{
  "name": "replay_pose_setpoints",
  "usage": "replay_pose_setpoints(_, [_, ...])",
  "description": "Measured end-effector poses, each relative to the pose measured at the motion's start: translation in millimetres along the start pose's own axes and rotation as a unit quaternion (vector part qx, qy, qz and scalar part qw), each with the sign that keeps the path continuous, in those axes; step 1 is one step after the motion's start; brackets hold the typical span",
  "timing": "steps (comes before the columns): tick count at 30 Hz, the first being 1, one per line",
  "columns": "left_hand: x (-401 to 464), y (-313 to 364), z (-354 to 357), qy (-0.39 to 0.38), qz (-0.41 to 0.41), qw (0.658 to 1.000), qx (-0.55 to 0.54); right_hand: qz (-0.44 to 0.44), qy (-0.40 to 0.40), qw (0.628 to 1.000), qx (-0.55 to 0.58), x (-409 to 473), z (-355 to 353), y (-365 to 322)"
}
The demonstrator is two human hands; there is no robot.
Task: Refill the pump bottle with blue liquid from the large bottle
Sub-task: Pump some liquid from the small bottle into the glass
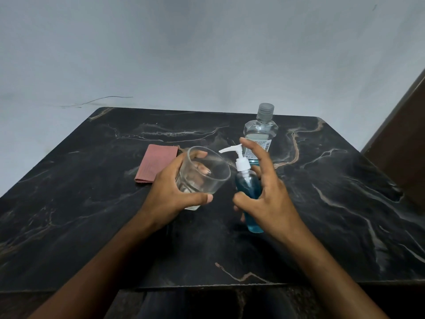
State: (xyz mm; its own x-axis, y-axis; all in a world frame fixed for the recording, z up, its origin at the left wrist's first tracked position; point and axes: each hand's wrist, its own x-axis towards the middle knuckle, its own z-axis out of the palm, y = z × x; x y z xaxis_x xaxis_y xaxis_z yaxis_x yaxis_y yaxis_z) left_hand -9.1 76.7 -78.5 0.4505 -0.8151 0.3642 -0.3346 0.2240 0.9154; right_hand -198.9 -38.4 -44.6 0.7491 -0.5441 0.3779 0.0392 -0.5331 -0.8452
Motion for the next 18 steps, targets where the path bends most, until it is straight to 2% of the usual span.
replay_pose_setpoints(9, [-0.9, -7.5, 2.1, -0.011, 0.008, 1.0, 0.018, -0.029, -0.02, 0.994, -0.108, 9.1, -2.4, 8.4])
replay_pose_setpoints(18, [-0.3, -7.3, 3.3, -0.014, 0.01, 0.999, 0.03, -0.019, -0.026, 0.992, -0.12, 9.0, -7.0, 15.0])
